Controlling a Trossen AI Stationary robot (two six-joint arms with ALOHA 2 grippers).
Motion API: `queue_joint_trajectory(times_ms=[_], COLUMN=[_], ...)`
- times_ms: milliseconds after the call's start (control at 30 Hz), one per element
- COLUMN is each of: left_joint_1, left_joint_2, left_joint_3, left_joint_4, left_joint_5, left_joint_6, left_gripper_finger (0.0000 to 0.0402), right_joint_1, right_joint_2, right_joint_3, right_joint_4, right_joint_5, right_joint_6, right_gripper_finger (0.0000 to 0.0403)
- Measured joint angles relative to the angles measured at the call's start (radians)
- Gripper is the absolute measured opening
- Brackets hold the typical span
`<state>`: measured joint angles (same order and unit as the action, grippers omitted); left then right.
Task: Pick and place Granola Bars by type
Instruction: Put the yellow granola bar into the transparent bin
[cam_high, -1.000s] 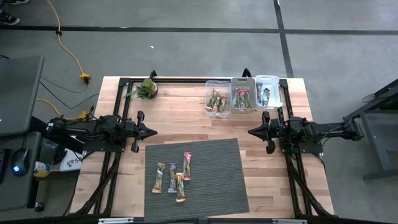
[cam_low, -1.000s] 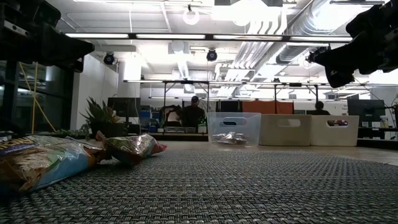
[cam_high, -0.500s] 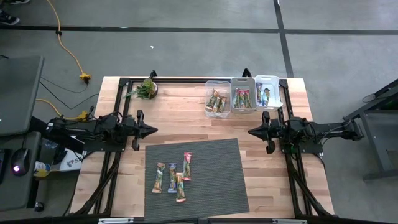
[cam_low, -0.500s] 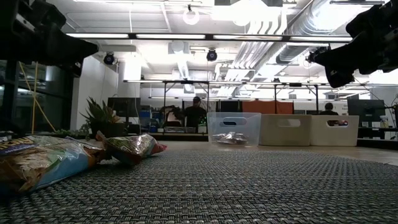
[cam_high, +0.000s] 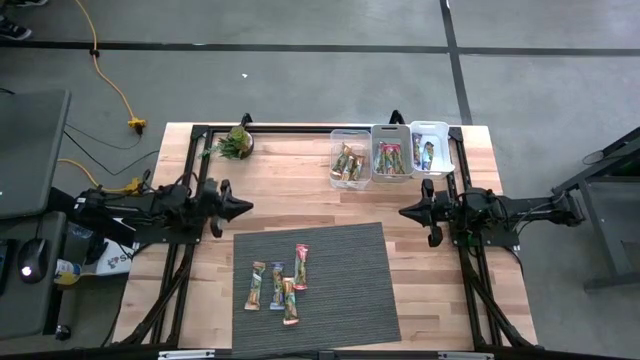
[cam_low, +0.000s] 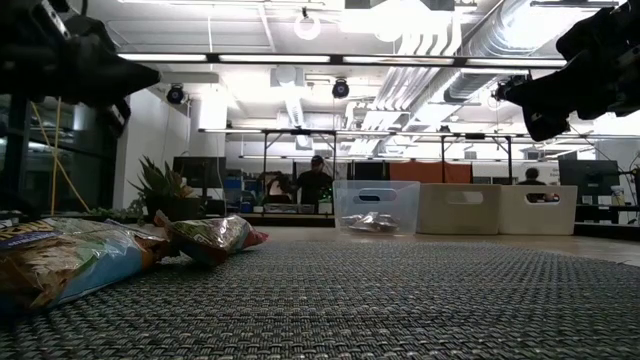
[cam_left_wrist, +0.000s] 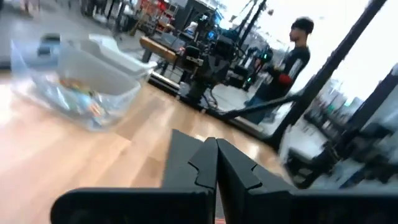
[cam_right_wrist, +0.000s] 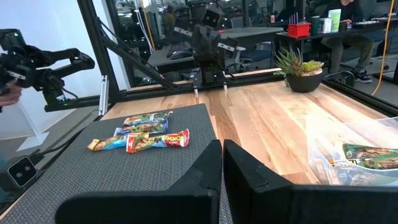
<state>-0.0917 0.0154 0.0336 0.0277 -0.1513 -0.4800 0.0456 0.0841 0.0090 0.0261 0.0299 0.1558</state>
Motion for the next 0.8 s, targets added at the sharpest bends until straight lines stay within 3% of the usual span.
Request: queue_joint_trajectory(times_ms=[133,333,533,800], left_joint_1=[0.000,0.000,0.000,0.000], left_joint_2=[0.000,0.016,0.146,0.507], left_joint_3=[0.063,0.296,0.629,1.118], left_joint_4=[-0.006,-0.092,-0.426,-0.970], left_joint_5=[0.000,-0.065,-0.224,-0.354], left_joint_6=[-0.104,0.066,0.061,-0.248], left_gripper_finger=[0.0001,0.0001,0.0001,0.0001], right_joint_1=[0.000,0.000,0.000,0.000], right_joint_2=[0.000,0.000,0.000,0.000], right_joint_3=[0.000,0.000,0.000,0.000], right_joint_4=[0.000,0.000,0.000,0.000], right_joint_5=[0.000,0.000,0.000,0.000], right_joint_6=[0.000,0.000,0.000,0.000], right_gripper_finger=[0.0000,0.0000,0.0000,0.0000])
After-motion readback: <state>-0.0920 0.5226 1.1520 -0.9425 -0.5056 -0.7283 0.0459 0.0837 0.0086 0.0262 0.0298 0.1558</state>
